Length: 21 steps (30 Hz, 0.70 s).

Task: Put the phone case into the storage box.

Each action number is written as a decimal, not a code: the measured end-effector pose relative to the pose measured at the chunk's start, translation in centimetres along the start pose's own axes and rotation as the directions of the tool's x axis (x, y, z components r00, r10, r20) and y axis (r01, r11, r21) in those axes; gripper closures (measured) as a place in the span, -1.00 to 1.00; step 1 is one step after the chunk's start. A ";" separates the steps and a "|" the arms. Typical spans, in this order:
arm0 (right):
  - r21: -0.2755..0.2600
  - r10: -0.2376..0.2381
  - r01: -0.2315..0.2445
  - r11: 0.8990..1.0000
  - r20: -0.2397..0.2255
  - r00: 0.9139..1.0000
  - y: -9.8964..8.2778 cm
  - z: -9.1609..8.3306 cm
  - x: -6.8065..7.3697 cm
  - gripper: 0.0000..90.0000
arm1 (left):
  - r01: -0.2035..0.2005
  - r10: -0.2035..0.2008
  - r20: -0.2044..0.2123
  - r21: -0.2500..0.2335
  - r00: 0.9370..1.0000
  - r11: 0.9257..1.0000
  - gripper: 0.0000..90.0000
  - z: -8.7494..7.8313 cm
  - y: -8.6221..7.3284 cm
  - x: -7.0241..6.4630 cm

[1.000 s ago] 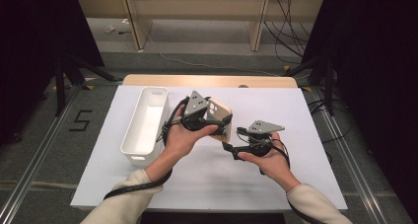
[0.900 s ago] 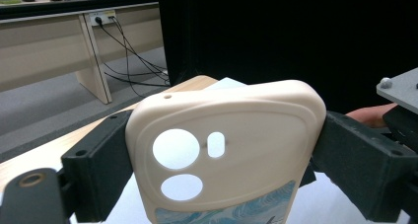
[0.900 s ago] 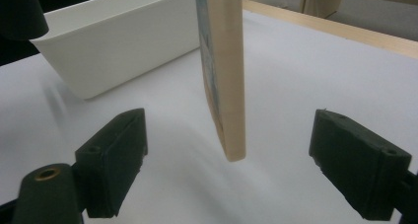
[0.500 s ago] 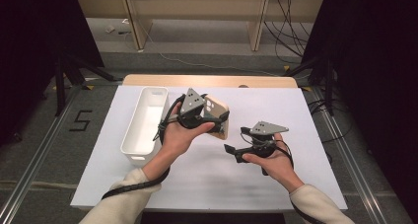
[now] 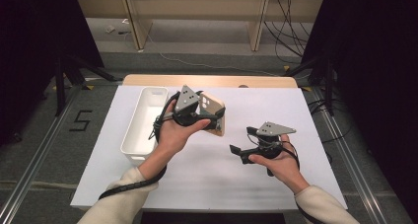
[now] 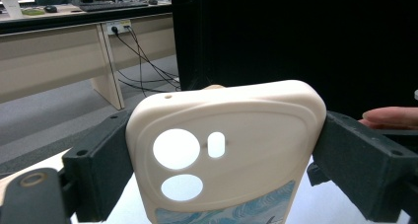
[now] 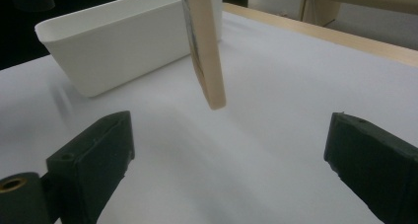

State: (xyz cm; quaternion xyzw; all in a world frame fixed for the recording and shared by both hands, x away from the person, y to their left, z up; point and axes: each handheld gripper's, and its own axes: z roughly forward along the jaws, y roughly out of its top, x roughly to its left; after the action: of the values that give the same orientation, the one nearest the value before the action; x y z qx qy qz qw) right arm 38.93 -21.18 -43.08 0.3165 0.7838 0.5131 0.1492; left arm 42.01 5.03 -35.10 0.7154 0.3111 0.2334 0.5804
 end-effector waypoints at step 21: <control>-0.003 -0.005 0.005 1.000 0.006 1.000 -0.3 -0.8 -0.2 -0.90 | 0.006 -0.007 -0.032 -0.014 0.999 1.000 -0.75 -1.0 0.5 1.1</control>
State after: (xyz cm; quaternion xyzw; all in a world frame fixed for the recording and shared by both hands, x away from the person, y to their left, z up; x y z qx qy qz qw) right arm 38.54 -22.00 -43.06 0.3158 0.7833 0.5130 0.1532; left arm 42.22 6.45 -34.40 0.7066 0.3212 0.2451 0.5810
